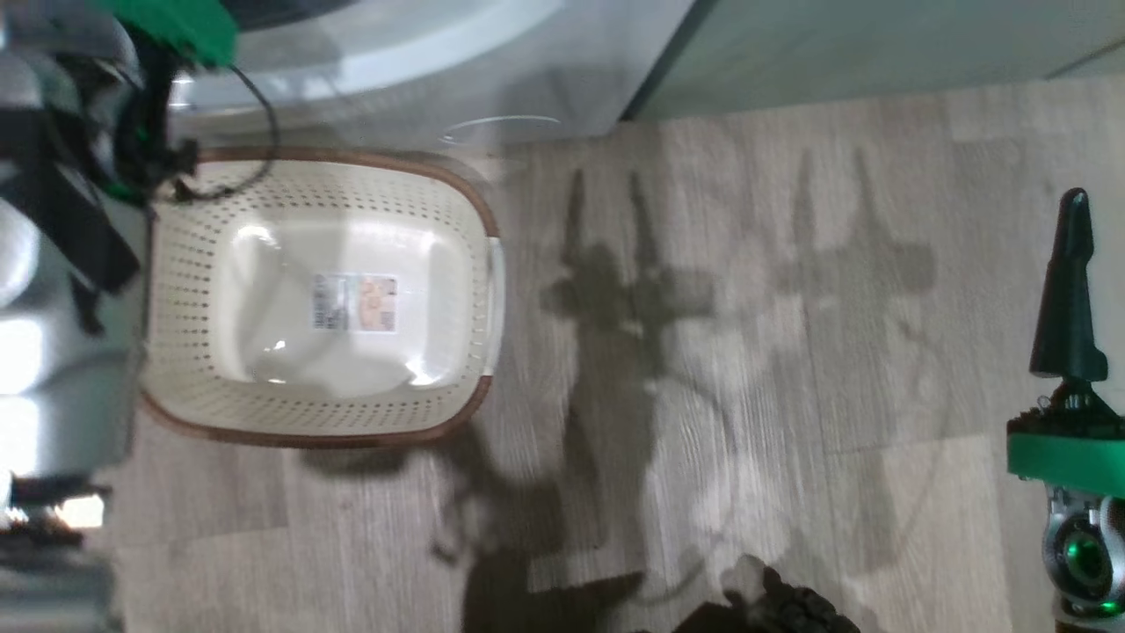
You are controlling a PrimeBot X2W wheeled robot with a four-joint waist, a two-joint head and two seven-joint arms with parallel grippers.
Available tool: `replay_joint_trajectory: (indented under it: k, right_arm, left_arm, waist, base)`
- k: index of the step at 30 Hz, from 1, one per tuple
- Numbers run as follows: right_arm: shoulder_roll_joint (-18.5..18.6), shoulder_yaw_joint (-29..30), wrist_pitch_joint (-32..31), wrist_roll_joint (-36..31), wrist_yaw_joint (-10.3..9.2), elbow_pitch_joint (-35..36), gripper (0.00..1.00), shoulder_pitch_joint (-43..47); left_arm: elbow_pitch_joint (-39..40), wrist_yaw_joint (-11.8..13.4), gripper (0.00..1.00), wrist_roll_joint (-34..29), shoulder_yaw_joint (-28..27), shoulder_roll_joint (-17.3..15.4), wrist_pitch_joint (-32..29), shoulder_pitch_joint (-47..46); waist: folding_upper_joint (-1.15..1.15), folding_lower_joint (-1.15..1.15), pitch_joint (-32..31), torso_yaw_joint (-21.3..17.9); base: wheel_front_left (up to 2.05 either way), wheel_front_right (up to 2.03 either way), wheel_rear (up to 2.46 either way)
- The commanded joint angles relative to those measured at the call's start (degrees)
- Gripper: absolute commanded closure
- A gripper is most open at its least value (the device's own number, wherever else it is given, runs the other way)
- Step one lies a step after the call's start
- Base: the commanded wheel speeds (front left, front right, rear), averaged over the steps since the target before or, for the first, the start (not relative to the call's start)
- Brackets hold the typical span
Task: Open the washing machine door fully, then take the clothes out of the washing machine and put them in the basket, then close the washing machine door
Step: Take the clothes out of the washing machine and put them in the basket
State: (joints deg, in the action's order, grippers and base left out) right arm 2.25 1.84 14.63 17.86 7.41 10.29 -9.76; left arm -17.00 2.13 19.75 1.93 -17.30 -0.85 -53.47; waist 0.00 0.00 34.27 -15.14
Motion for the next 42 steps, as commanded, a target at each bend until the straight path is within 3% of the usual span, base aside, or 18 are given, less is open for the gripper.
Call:
replay_joint_trajectory:
  k: [1, 8, 13, 18, 29, 34, 42]
  right_arm:
    - [0.63, -0.60, 0.37, -0.45, 0.08, 2.16, 0.00, 1.02]
    - [0.63, 0.16, 0.37, -2.66, 0.08, 2.61, 0.00, 2.05]
    - [0.63, 0.45, 0.37, -3.93, 0.08, 2.94, 0.00, 2.79]
    - [0.63, 0.65, 0.37, -4.67, 0.08, 3.02, 0.00, 3.33]
    - [0.63, 0.56, 0.37, -5.96, 0.08, 3.11, 0.00, 4.00]
    - [0.63, 0.30, 0.37, -6.31, 0.08, 3.16, 0.00, 4.33]
    - [0.63, -0.97, 0.37, -5.61, 0.08, 2.96, 0.00, 4.14]
  left_arm:
    - [3.18, 0.17, 1.00, 0.30, -1.68, -1.80, 1.01, -0.09]
    - [13.25, 1.59, 1.00, 0.64, -2.77, 1.43, 10.76, 10.16]
    - [18.90, 2.24, 1.00, -1.03, -2.78, 2.66, 14.54, 16.14]
    - [26.44, 2.68, 1.00, -4.11, -2.34, 4.88, 15.75, 21.47]
    - [42.23, -0.46, 1.00, -9.84, -3.27, 11.18, 15.84, 31.27]
    - [39.16, -1.46, 1.00, -9.65, -3.33, 12.55, 15.84, 36.51]
    - [24.53, -3.45, 1.00, -8.97, -3.02, 13.54, 15.84, 39.74]
  waist:
    - [0.00, 0.00, -0.99, 1.05]
    - [0.00, 0.00, -3.86, 3.85]
    - [0.00, 0.00, -5.42, 5.43]
    - [0.00, 0.00, -6.97, 6.94]
    - [0.00, 0.00, -9.51, 9.65]
    - [0.00, 0.00, -9.73, 10.48]
    - [0.00, 0.00, -8.80, 9.72]
  base:
    - [0.00, 0.00, 0.00]
    - [0.00, 0.00, 0.00]
    - [0.00, 0.00, 0.00]
    - [0.00, 0.00, 0.00]
    - [0.00, 0.00, 0.00]
    - [0.00, 0.00, 0.00]
    - [0.00, 0.00, 0.00]
